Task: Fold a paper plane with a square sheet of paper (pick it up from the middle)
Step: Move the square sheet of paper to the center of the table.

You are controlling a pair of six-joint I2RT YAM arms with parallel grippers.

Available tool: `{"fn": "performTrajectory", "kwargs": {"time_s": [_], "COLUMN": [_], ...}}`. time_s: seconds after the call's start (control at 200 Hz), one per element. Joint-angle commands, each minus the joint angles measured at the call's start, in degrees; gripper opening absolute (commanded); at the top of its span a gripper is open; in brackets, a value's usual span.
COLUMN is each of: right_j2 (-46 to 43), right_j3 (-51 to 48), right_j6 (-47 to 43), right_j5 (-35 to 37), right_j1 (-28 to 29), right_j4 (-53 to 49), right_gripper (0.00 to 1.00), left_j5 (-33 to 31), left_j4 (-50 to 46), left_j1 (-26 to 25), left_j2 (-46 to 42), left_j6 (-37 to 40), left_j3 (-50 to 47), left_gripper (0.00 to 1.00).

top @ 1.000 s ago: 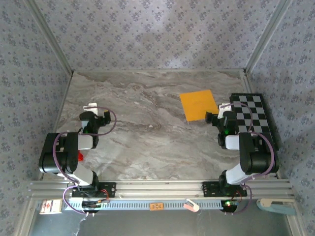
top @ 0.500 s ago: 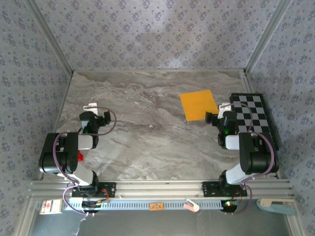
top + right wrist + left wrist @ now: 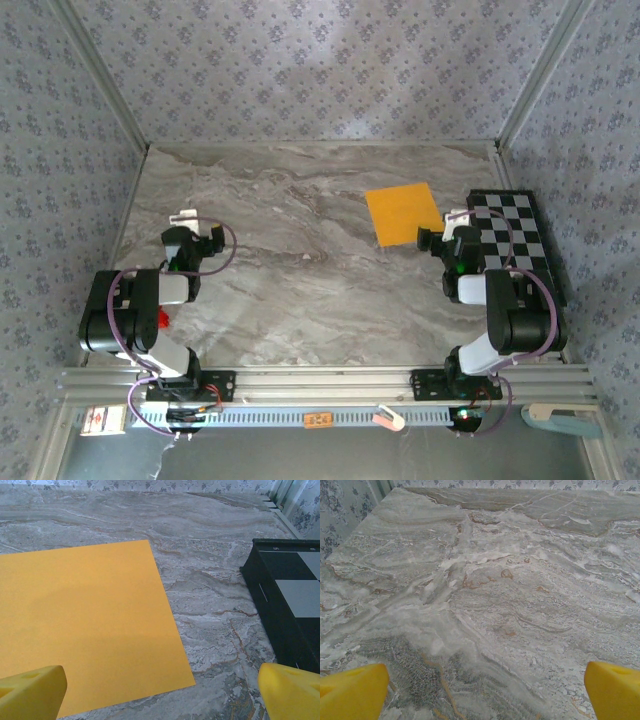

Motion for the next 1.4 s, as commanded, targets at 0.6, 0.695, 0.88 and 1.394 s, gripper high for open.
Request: {"fn": "performTrajectory", "kwargs": {"time_s": [0.6, 0.695, 0.88, 1.394], "right_j2": [-10.8, -9.7, 2.7, 31.4], "right_j3": [15.3, 22.4, 39.0, 67.8], "right_j6": [-1.2, 6.1, 20.4, 27.4], "right_j5": [1.4, 3.2, -1.0, -5.6], "right_j1": [6.7, 8.2, 8.7, 8.4], "right_j4": [-28.9, -37.5, -56.5, -76.3], "right_gripper": [1.0, 1.0, 1.0, 1.0], "left_j5": [7.0, 9.7, 15.7, 26.8], "left_j4": [-26.1, -33.9, -45.8, -47.3], "left_j1": [-0.2, -0.6, -0.6, -0.9], "left_j2": [-14.0, -16.0, -11.8, -1.5], "left_j6": [-3.7, -10.4, -21.7, -28.8], "left_j3": [13.7, 19.3, 29.2, 32.8], "left_gripper": [1.0, 1.0, 1.0, 1.0]}}
